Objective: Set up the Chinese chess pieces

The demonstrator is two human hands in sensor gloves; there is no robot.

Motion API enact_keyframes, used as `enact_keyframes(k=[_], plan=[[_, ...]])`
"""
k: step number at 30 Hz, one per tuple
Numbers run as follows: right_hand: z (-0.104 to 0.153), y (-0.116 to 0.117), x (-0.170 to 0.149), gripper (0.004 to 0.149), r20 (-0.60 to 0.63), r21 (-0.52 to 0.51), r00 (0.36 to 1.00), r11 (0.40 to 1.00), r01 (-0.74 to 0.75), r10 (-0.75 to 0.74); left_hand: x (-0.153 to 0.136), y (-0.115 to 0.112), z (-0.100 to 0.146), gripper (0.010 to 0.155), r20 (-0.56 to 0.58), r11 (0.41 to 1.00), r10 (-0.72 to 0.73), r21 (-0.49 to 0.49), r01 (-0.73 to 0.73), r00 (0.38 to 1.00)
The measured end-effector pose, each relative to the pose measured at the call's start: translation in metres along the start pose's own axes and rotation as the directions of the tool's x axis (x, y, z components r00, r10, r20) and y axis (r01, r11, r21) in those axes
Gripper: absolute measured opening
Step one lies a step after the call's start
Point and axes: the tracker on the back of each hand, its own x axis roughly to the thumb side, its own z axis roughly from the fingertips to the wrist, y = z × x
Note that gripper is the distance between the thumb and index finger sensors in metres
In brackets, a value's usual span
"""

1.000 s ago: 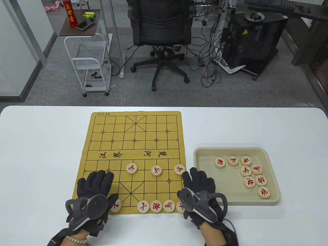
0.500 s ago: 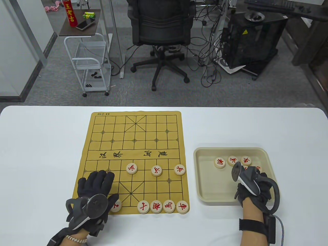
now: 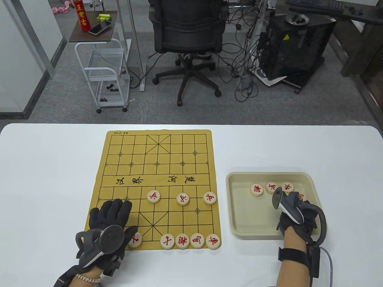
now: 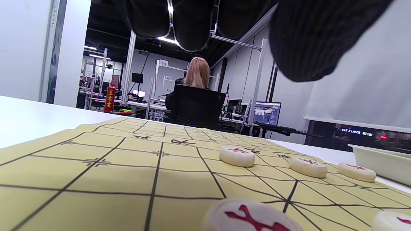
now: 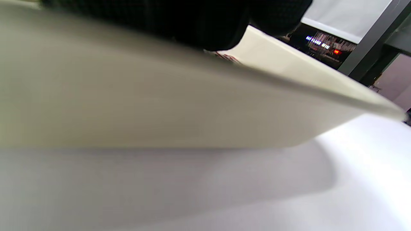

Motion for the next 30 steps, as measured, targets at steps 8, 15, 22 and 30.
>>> enact_keyframes(k=[8,15,22,30], plan=[[0.004,0.000,-0.002,0.061,0.009,-0.111,0.999,0.993,0.050,-0.049,0.000,0.001,0.000,0.083,-0.004,1.000,0.004,-0.004,-0.004,1.000],[0.032,-0.031,0.024,0.063,0.121,-0.243,0.984,0.957,0.155,-0.129,0.000,0.001,-0.001,0.083,0.004,1.000,0.003,-0.003,-0.003,1.000],[0.086,-0.064,0.114,0.063,0.467,-0.298,0.875,0.910,0.288,-0.124,0.000,0.000,0.000,0.083,0.005,1.000,0.001,-0.008,-0.001,1.000],[0.118,-0.052,0.205,0.061,0.609,-0.265,0.793,0.936,0.230,-0.022,-0.005,0.000,0.000,0.083,-0.003,1.000,0.018,-0.015,-0.018,1.000]])
